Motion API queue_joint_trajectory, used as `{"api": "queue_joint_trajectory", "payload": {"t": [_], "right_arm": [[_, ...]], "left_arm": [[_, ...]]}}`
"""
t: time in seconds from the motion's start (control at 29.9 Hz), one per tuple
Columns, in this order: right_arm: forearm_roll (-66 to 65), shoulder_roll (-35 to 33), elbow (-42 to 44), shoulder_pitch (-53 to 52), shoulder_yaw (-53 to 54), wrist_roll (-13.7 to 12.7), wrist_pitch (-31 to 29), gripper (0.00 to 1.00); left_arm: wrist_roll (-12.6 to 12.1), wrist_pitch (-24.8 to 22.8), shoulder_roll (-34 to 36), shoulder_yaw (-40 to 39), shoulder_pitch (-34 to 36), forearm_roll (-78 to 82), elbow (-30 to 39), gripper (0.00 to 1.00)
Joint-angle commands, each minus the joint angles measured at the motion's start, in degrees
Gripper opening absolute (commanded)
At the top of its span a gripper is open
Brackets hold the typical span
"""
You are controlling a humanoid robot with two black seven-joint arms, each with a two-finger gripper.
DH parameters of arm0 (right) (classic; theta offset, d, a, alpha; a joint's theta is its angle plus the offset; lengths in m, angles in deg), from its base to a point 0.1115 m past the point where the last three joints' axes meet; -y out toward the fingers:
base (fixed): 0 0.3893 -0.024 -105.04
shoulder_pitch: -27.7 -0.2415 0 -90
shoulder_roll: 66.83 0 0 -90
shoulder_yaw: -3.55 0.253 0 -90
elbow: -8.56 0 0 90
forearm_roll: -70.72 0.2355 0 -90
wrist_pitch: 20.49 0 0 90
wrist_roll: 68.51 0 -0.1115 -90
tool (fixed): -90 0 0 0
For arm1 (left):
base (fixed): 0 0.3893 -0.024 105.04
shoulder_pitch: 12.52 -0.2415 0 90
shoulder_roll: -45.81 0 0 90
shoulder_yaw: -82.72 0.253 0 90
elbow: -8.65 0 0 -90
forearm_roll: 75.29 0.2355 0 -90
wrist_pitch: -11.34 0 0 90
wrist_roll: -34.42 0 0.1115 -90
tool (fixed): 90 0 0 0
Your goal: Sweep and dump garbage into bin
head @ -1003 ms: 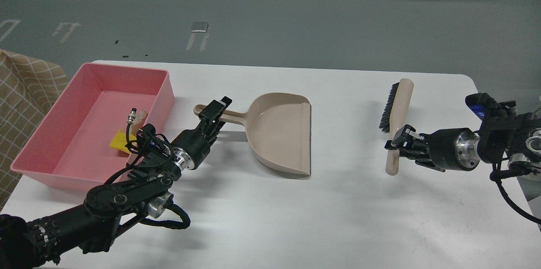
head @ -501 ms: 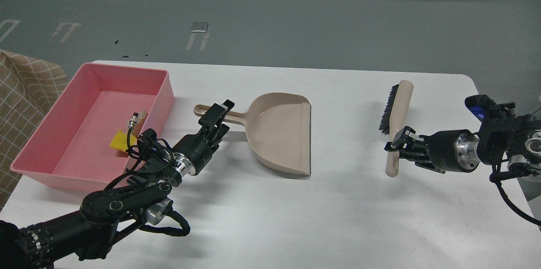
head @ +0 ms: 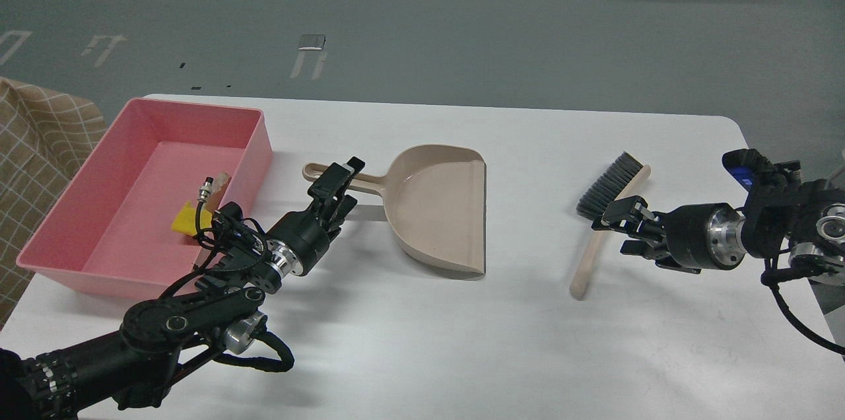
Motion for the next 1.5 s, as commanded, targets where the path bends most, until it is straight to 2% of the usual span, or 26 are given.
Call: {"api": "queue_joint_trajectory", "payload": {"t": [0.0, 0.43, 0.84, 1.14, 1.34, 1.47], "right_arm": [[0.0, 0.0, -0.1, -0.1, 0.2, 0.0, 0.0, 0.90], [0.1, 0.1, -1.0, -1.0, 0.7, 0.0, 0.0, 0.99], [4.0, -0.4, -4.6, -4.4, 1.2, 0.0, 0.0, 0.99], [6.0, -0.7, -8.4, -4.1, 9.7, 0.0, 0.0, 1.00], [8.4, 0.4, -9.2, -3.8, 19.8, 0.0, 0.0, 1.00], [10.7, 3.2, -8.4, -3.9, 27.5, 0.0, 0.0, 1.00]], "left_arm": [[0.0, 0.2, 0.9, 0.0, -0.4, 0.0, 1.3, 0.98], [0.0, 3.8, 5.7, 0.0, -3.6, 0.1, 9.3, 0.98], [0.0, 6.5, 12.1, -0.5, -3.7, -0.8, 19.6, 0.98], [0.0, 5.3, 13.2, -3.6, -2.6, -0.9, 23.7, 0.98], [0.0, 4.6, 13.4, -4.7, 2.6, -1.0, 23.1, 0.98], [0.0, 3.0, 13.7, -4.4, 8.8, -1.0, 21.0, 0.98]]}}
